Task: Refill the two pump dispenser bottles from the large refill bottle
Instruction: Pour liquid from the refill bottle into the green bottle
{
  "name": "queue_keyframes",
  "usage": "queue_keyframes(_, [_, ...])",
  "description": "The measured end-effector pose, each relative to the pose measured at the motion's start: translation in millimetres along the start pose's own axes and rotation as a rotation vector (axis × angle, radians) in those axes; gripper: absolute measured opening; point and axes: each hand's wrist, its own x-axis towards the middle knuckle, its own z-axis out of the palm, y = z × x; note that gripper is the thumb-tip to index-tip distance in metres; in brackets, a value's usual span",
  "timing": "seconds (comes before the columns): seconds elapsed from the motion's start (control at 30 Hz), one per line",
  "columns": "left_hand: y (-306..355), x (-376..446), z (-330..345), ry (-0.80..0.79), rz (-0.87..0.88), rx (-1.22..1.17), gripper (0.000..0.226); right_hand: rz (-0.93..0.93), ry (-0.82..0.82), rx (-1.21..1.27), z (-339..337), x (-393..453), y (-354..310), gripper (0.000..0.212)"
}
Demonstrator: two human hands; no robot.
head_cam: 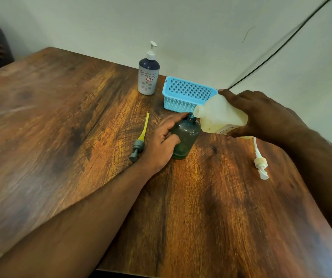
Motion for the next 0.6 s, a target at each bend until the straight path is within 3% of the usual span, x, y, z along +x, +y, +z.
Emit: queue_keyframes(0.6, [-3.8,1.2,-0.7,-0.005,-0.019,0.002,0.071,-0.048,0.044,-0.049,4.7,3.0,7.2,0.103])
